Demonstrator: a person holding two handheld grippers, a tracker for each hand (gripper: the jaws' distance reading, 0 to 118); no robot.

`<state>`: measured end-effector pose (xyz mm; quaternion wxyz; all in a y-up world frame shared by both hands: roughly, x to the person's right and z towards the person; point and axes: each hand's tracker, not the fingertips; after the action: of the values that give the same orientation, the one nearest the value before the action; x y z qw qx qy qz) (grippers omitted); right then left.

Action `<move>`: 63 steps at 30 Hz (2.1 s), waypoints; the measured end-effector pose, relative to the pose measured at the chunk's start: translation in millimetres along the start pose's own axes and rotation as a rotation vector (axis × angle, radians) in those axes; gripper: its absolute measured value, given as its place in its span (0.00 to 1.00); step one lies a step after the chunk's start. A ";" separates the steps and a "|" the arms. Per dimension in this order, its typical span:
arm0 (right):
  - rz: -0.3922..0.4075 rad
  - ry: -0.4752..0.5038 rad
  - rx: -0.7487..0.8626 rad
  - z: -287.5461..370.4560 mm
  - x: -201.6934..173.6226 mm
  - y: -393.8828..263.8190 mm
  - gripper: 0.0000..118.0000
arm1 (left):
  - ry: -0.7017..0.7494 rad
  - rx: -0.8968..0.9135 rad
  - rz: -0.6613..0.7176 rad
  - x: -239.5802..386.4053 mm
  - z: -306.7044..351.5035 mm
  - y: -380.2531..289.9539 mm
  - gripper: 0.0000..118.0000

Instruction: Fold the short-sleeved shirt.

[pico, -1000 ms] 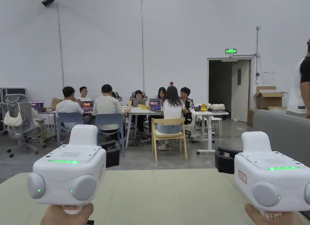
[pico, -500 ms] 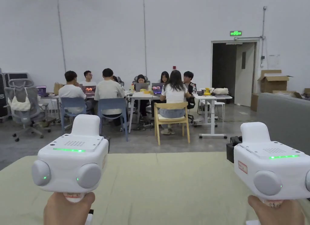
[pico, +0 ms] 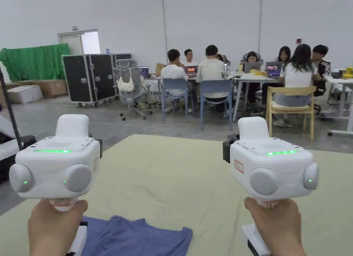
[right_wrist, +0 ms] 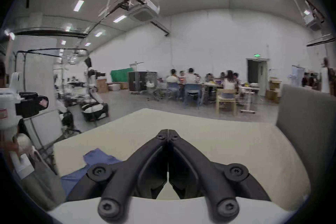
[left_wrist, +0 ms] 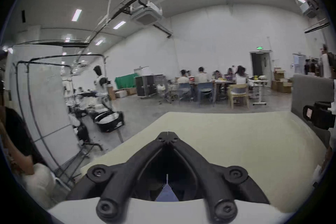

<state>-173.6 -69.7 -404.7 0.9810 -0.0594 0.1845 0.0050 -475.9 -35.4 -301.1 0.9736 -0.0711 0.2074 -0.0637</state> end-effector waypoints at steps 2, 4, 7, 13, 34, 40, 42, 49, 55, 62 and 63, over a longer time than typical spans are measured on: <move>0.007 0.055 -0.007 -11.1 -28.5 -4.3 0.02 | 0.030 -0.025 0.001 -25.4 5.3 -9.2 0.00; 0.031 0.072 -0.016 -16.4 -48.4 -6.8 0.02 | 0.061 -0.048 -0.013 -38.8 7.4 -17.1 0.00; 0.035 0.107 -0.027 -22.0 -61.2 -9.9 0.02 | 0.062 -0.079 -0.025 -48.9 2.4 -30.1 0.00; 0.050 0.098 -0.059 -46.1 -57.5 -24.3 0.02 | -0.030 -0.170 0.039 -39.8 -35.7 -66.1 0.14; 0.034 0.046 -0.459 -137.0 48.3 -201.1 0.02 | -0.329 -0.749 -0.052 135.9 -201.3 -361.1 0.86; -0.051 0.096 -0.506 -127.6 54.6 -229.7 0.02 | -0.228 -0.735 -0.012 91.2 -224.3 -353.0 0.03; -0.056 0.103 -0.517 -121.1 59.0 -233.6 0.02 | -0.195 -0.751 0.014 76.3 -239.9 -358.5 0.03; -0.117 0.075 -0.478 -77.0 96.2 -222.2 0.02 | -0.352 -0.639 0.347 69.4 -227.8 -310.4 0.03; -0.124 -0.041 -0.395 -6.1 150.7 -188.2 0.02 | -0.498 -0.461 0.178 120.1 -205.0 -208.8 0.03; -0.130 -0.231 -0.302 95.7 217.4 -152.9 0.02 | -0.925 -0.258 0.095 225.3 -121.0 -88.7 0.03; -0.146 -0.258 -0.288 110.1 226.6 -148.4 0.02 | -0.995 -0.246 0.083 242.4 -109.3 -75.4 0.03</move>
<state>82.1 -206.7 -368.0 0.9757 -0.2109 0.0499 -0.0321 -308.5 -159.0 -483.2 0.9406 -0.1987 -0.2723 0.0413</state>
